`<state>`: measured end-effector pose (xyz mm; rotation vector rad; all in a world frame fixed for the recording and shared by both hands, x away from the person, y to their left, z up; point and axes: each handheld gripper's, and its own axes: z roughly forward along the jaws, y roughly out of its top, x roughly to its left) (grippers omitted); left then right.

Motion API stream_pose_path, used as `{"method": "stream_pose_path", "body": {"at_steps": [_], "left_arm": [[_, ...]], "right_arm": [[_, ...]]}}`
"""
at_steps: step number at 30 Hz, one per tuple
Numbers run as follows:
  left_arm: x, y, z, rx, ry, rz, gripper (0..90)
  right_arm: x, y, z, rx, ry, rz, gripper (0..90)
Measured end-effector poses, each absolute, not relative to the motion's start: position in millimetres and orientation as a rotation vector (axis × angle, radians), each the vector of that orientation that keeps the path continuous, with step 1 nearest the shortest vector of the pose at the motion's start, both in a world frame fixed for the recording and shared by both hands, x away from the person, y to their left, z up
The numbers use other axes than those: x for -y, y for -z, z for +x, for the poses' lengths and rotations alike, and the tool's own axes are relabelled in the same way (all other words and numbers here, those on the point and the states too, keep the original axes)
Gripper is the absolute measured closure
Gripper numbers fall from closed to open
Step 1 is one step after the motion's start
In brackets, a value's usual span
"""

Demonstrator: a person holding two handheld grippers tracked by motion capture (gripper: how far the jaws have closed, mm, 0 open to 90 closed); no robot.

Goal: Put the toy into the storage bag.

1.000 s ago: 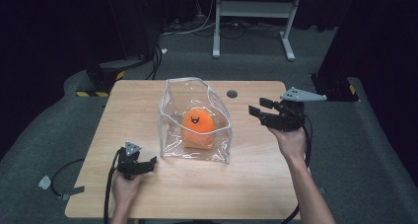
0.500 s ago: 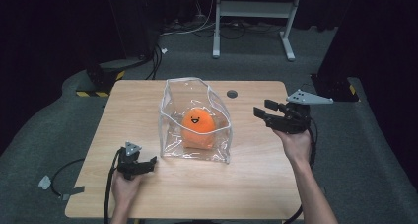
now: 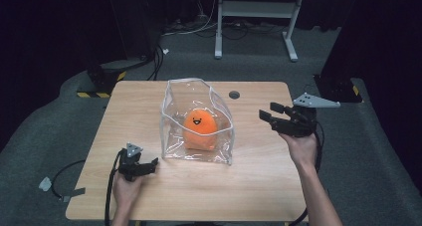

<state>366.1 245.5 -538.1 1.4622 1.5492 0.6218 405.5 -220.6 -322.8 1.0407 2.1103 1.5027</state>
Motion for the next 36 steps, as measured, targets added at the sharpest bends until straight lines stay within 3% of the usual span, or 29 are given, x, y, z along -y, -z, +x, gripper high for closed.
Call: {"method": "stream_pose_path", "body": {"at_steps": [36], "left_arm": [[-246, 538, 366, -1.549, -0.622, 1.462, 15.0]], "right_arm": [[242, 343, 389, -2.071, -1.502, 1.076, 41.1]]}}
